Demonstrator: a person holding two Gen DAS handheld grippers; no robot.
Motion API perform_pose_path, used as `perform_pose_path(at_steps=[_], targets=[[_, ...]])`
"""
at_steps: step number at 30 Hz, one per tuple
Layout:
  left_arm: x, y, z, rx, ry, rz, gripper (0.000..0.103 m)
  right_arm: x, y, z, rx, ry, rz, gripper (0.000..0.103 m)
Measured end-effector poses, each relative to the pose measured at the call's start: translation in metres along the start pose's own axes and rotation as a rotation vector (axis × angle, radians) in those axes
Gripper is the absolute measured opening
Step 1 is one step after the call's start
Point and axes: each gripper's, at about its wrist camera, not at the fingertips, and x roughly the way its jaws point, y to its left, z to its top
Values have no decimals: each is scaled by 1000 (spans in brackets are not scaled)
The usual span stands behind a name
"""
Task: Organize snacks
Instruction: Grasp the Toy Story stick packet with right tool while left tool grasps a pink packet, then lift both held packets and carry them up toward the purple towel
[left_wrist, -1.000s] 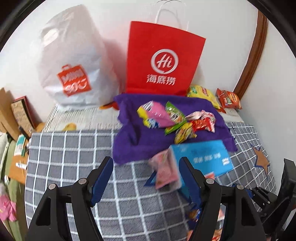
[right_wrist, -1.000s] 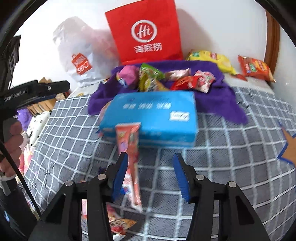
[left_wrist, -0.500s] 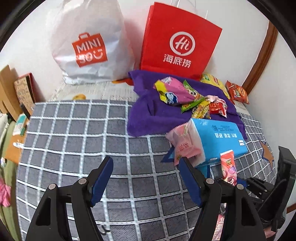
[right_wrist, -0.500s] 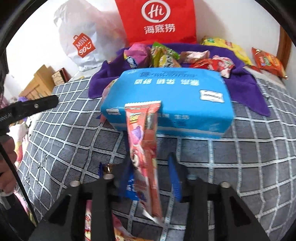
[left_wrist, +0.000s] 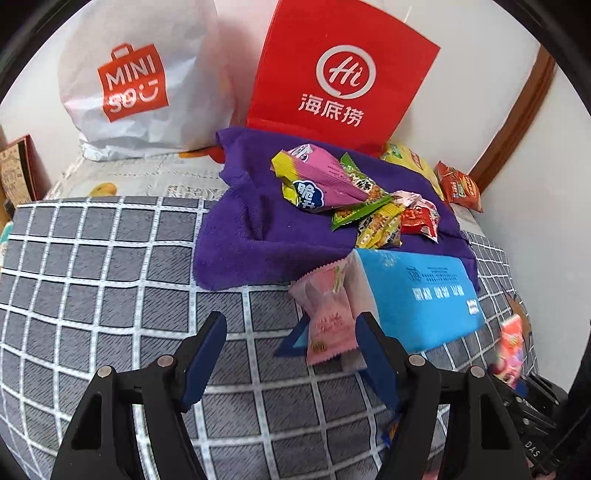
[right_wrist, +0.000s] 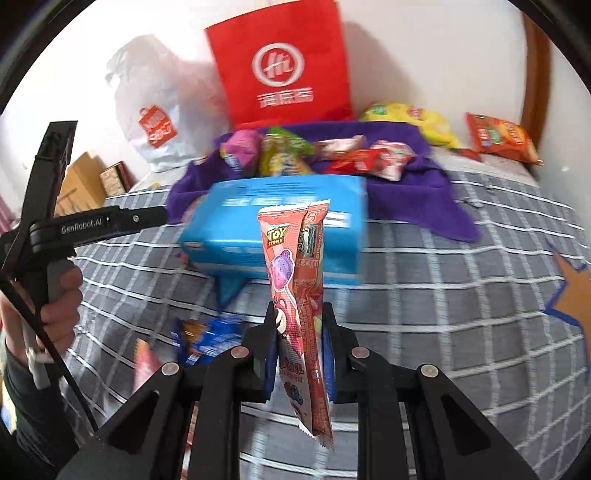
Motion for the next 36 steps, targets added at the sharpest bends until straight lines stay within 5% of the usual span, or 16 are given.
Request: perform_pose_path(at_steps=[8,11,13,27,35,36], targets=[[30,-3,10,-3,47,-27,59,-3,-41,-13,101,9,-53,20],[37,-5,10,-8,68,-85,41,-1,-47,-15,121,14,-56,20],[38,-6,9,-13,83,-156,16,1,-48,-15,124,19,-57,20],[-23,6,-10,2,49,-58,14,-6,-36,-18,104,7,-34,20],[-12,11,-32,21,100,41,15,1,-36,-28,109,44,-42,20],[-9,10,-34,24,103,52,22,2,-37,-30,114,48,-39,20]])
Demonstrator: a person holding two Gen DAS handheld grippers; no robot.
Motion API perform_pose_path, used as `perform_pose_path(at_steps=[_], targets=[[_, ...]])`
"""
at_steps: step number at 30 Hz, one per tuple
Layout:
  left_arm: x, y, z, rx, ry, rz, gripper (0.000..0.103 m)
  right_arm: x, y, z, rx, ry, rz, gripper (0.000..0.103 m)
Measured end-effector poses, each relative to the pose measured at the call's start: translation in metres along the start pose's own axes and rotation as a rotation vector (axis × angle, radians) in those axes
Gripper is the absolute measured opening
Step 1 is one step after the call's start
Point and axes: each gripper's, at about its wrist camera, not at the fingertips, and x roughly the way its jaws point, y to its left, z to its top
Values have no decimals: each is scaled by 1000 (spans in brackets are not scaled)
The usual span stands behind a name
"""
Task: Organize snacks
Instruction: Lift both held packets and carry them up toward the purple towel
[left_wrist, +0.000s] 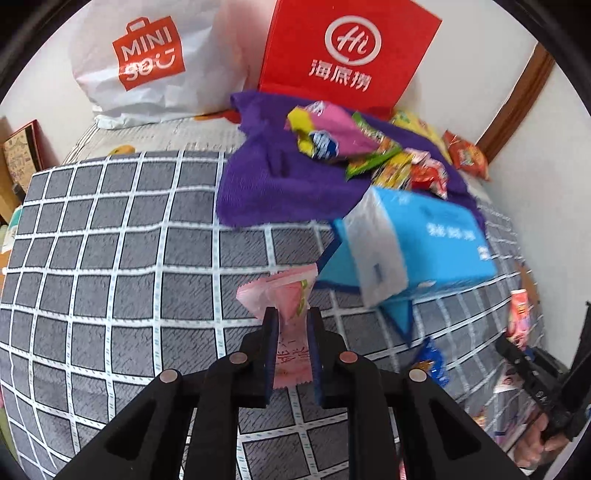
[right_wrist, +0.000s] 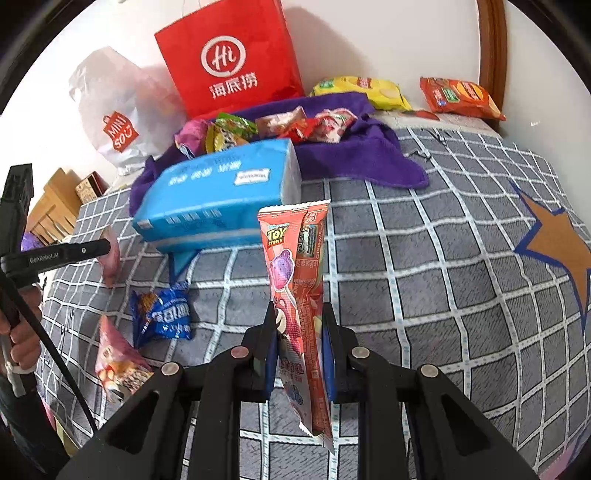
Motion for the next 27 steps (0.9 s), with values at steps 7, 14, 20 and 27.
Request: perform_pose_path(at_steps=[7,14,20,27], targets=[[8,-1,-5,-4,-43,80,59,1,-3,-5,4,7,15,20],[25,-5,-7,4,-35,123,43,7,-1,-6,4,20,26,20],[16,-5,-12,-15,-32,61,37,2,1,-5,-8,17,25,20],[-17,-32,-23,21,-58,4,37,-16,7,2,-18,-8,36,20]])
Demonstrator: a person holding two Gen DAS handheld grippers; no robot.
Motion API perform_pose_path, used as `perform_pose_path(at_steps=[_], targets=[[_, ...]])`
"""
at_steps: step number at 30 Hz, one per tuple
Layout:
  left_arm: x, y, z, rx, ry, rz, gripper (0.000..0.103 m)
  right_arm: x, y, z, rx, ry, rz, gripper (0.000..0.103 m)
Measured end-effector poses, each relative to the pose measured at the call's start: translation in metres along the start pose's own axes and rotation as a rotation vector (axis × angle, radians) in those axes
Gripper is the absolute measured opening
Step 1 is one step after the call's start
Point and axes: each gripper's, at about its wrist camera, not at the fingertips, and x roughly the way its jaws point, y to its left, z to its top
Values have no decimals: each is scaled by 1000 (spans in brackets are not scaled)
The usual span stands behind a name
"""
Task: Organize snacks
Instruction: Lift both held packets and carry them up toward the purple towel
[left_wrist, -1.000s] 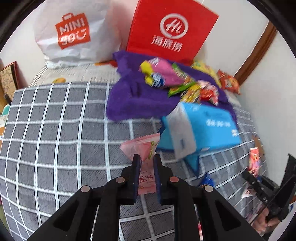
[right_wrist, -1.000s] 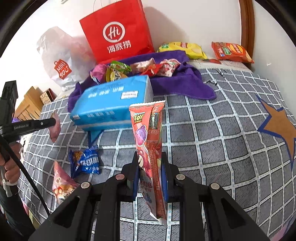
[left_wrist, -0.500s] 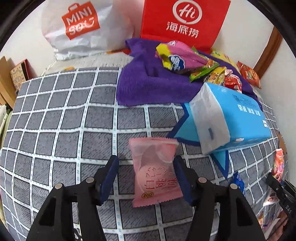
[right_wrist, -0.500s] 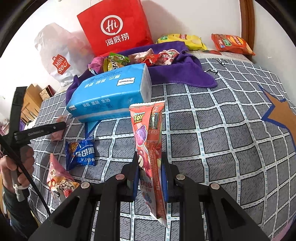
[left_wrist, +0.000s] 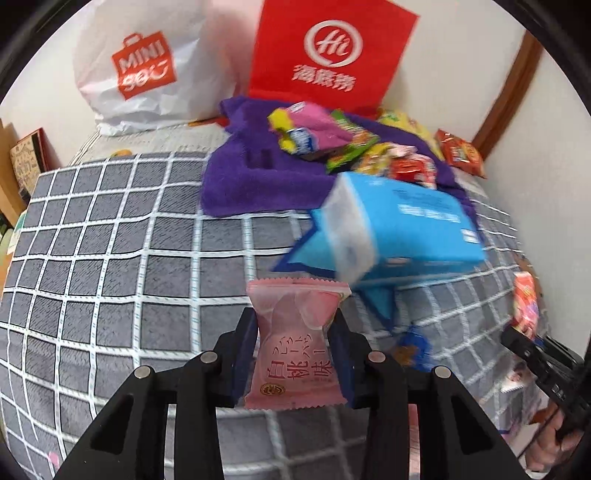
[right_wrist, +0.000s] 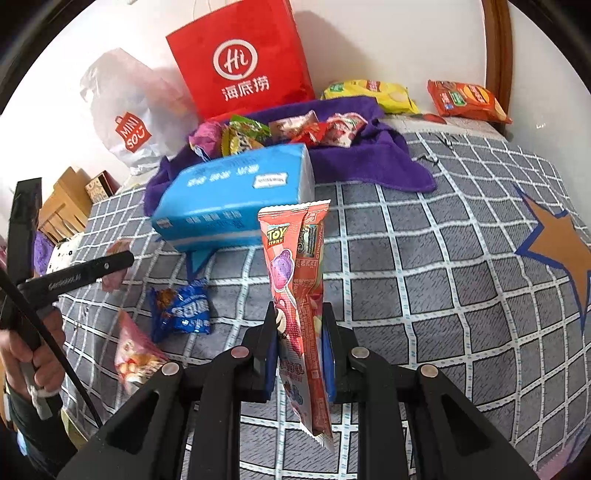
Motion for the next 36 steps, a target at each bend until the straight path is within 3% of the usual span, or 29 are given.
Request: perform_pose_path(at_steps=[8,18,36], targets=[[-36,-47,18,75,-52,-36,37,-32,14,28,-42,-68,-5,20],[-61,-67,68,101,-113,-44,37,-49,18,85,-52,-119,-30,20],[-37,-63,149,97,-145,-36,37,-10,10,189,-48,-126,-47,20]])
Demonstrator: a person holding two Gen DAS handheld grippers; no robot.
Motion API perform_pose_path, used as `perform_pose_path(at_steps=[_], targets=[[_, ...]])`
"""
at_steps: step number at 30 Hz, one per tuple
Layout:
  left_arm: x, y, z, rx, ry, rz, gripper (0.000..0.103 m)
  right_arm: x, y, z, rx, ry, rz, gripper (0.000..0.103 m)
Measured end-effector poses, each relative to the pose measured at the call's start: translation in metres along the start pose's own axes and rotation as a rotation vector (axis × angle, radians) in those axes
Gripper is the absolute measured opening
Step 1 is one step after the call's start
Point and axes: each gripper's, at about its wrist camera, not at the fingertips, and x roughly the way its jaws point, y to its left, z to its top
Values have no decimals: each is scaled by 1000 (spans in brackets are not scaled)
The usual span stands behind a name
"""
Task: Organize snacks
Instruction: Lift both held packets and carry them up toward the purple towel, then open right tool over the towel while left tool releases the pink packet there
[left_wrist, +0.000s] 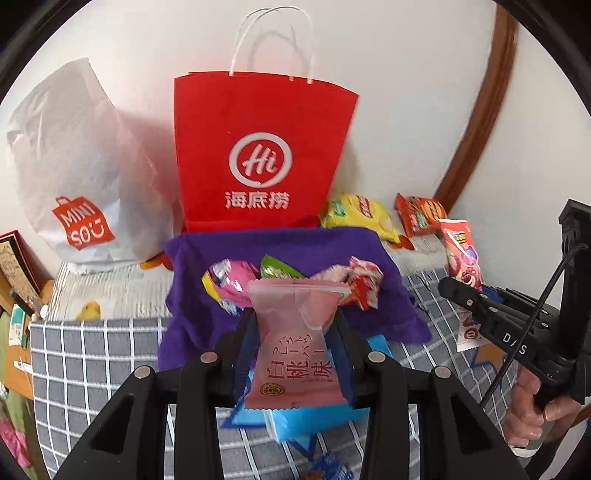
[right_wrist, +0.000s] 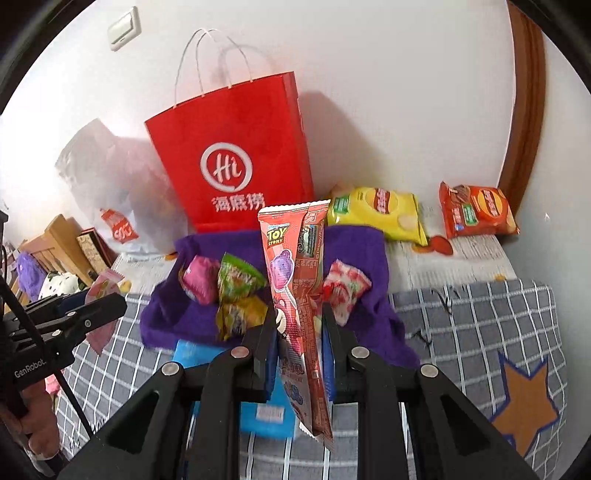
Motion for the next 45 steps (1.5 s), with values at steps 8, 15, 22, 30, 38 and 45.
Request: perform_pose_path(at_steps=[8,15,22,30,38,45], targets=[[32,48,24,-98,24,33,37,35,-6,37,9,-1,22,20],[53,73,45,-164,23,28,37,72,-12,60,40,23,40,20],[88,93,42,-195,66,53,37,129,-30,46,78,127,47,20],[126,126,16,-288,190,63,37,166,-45,38,74,211,9,20],[135,114,14,-287,201,-3,37,185,-45,30,71,266,14,21],[141,108,14,-292,213,-43,37,186,-43,31,68,273,43,27]])
